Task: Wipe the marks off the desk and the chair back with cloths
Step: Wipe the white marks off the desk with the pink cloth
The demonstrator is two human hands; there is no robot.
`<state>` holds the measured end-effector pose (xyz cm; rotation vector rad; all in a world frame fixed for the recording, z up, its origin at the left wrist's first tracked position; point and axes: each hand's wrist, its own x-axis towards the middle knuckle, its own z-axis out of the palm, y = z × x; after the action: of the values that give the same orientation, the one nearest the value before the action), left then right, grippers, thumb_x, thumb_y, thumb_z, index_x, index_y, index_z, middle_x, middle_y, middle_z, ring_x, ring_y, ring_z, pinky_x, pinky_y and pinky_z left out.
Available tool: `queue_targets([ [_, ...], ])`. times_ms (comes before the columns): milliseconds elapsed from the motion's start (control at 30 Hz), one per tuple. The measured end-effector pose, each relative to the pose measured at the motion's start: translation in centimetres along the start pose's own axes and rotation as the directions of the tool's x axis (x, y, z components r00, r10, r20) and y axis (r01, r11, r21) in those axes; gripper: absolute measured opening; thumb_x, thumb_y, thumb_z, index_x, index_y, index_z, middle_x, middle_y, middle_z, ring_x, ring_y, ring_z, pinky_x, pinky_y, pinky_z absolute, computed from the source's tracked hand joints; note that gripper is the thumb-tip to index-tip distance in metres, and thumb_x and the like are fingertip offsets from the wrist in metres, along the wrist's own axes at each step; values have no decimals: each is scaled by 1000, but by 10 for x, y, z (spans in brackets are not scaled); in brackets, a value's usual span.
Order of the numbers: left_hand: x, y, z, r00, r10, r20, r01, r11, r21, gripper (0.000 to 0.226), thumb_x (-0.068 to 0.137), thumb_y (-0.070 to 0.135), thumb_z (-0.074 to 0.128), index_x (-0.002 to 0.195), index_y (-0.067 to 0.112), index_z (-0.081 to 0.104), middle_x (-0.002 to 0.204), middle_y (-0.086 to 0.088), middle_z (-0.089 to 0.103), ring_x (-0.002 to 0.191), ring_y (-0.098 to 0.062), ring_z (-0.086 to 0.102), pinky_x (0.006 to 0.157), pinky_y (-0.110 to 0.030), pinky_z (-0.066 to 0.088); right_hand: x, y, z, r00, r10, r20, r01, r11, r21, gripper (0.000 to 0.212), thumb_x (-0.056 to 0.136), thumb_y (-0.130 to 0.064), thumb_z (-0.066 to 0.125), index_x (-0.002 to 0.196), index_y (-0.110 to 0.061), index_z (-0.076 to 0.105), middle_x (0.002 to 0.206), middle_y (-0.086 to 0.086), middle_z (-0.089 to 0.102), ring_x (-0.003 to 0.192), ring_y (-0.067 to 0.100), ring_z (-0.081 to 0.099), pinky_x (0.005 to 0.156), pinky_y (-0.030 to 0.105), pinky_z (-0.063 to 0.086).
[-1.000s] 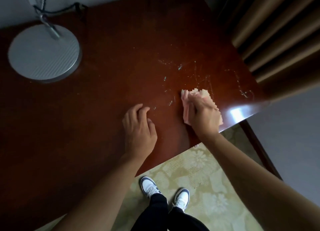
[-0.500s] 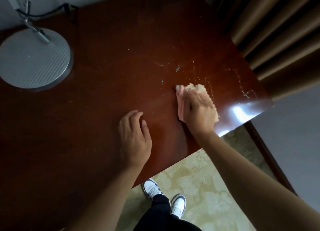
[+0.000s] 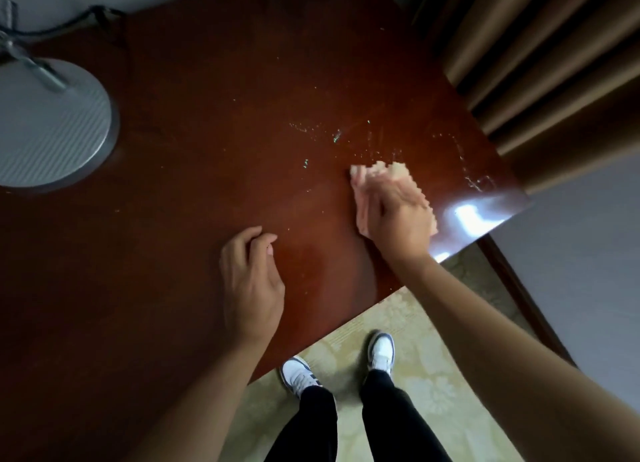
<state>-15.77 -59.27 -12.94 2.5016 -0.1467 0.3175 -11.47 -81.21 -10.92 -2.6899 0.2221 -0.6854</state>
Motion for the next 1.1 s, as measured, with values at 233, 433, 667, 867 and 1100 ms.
queue_targets([
  [233, 2, 21, 10, 999, 33, -14, -32, 998, 46, 22, 86, 2, 57, 102, 9, 70, 116, -11, 61, 109, -29, 55, 95, -42, 39, -56, -30, 11, 966, -201, 165, 184, 977, 110, 29, 91, -12, 52, 111, -12, 72, 117, 5, 71, 114, 19, 65, 101, 38, 49],
  [433, 21, 64, 39, 999, 35, -10, -35, 999, 38, 22, 84, 3, 58, 102, 9, 70, 116, -10, 62, 109, -28, 55, 94, -41, 38, -11, 45, -6, 983, -159, 93, 159, 987, 1, 15, 87, -16, 67, 99, -16, 75, 93, 4, 75, 89, 18, 69, 80, 34, 55],
  [667, 23, 111, 69, 999, 32, 39, -34, 999, 32, 25, 85, 1, 54, 104, 6, 70, 116, -10, 61, 103, -31, 57, 90, -45, 45, 11, 71, -20, 984, -60, 170, 58, 998, 13, 23, 102, -25, 47, 99, -18, 69, 91, -1, 63, 82, 20, 55, 74, 35, 47],
  [867, 24, 142, 93, 998, 5, 67, -11, 997, 81, 28, 82, 3, 54, 107, 6, 66, 118, -11, 61, 106, -33, 55, 90, -45, 40, 2, 101, -15, 931, -306, 199, 272, 945, 184, 18, 90, -28, 68, 101, -15, 74, 107, 2, 74, 101, 18, 70, 98, 34, 50],
  [1100, 29, 182, 130, 993, -30, 115, 20, 996, 89, 29, 87, 10, 53, 114, 7, 64, 122, -11, 58, 110, -29, 53, 93, -43, 38, 41, 169, -37, 986, -36, 161, 23, 996, 83, 44, 103, -27, 32, 108, -13, 73, 108, 2, 73, 105, 19, 68, 94, 39, 54],
])
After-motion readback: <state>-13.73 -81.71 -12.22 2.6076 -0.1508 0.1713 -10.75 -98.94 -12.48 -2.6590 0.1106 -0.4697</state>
